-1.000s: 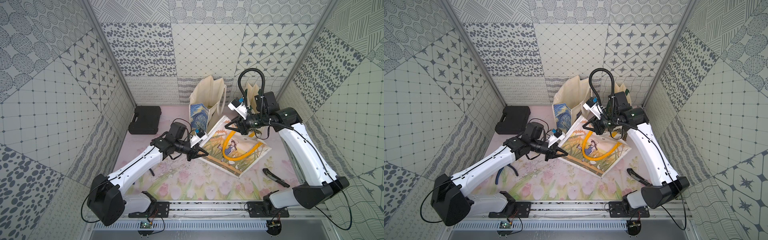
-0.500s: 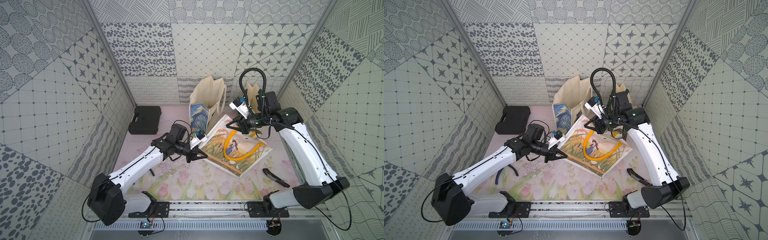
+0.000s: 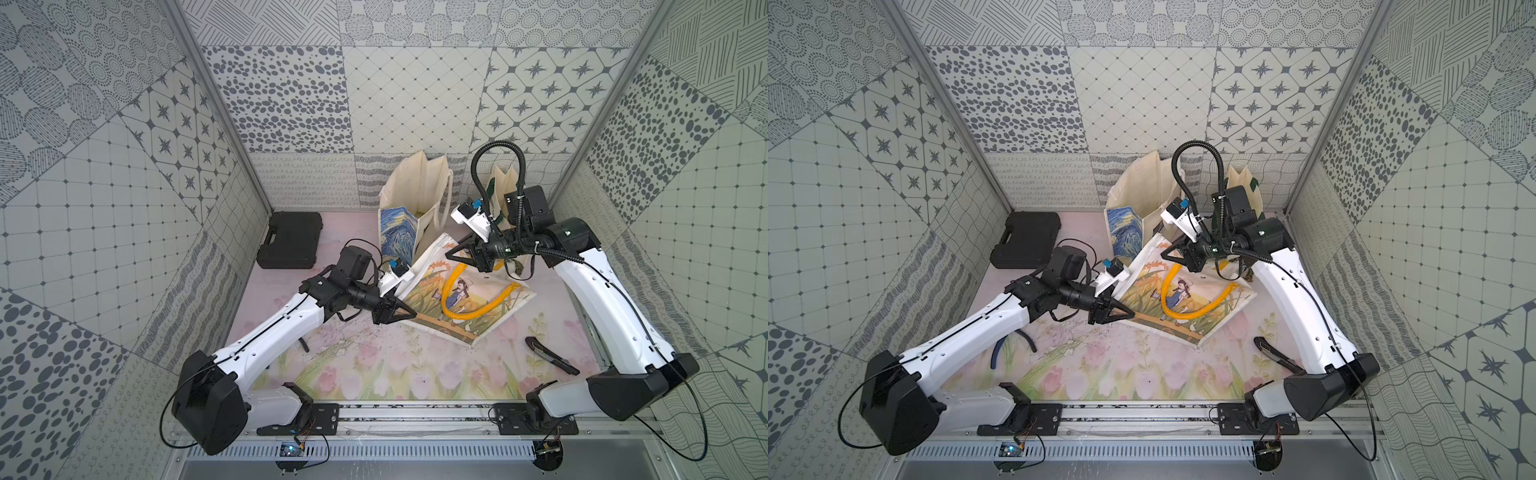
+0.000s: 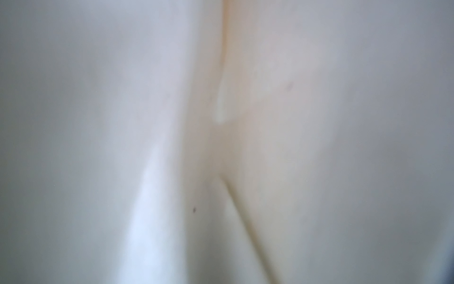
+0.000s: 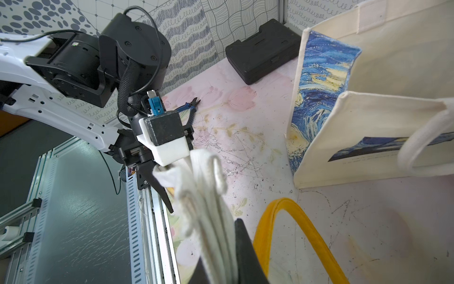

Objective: Put away the canvas bag
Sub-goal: Press the canvas bag.

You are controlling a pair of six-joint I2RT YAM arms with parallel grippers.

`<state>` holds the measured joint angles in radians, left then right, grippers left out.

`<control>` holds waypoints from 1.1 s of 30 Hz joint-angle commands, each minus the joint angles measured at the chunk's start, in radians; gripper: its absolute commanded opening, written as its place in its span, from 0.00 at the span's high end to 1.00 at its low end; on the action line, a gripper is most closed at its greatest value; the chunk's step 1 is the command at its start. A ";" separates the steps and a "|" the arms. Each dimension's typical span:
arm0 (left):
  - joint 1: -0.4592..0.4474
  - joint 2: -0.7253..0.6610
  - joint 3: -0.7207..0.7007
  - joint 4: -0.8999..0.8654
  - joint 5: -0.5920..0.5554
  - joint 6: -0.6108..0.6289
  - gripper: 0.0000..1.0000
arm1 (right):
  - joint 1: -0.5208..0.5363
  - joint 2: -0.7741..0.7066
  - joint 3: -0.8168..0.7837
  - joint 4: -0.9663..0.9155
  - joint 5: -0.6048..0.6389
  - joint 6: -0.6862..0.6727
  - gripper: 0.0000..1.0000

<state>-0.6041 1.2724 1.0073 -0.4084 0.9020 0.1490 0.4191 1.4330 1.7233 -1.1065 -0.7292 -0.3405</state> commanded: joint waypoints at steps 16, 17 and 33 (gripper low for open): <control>-0.008 0.096 0.202 -0.045 0.046 0.056 0.64 | 0.145 0.044 -0.063 -0.035 0.009 -0.083 1.00; -0.008 0.096 0.207 -0.046 0.046 0.049 0.64 | 0.152 0.045 -0.072 -0.026 0.014 -0.076 1.00; -0.007 0.107 0.202 0.020 0.172 0.025 1.00 | 0.195 0.074 -0.084 0.014 0.057 -0.050 1.00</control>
<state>-0.6041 1.3876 1.2247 -0.4217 0.9779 0.1631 0.6060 1.4860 1.6314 -1.1137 -0.6750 -0.3901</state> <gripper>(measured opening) 0.066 0.124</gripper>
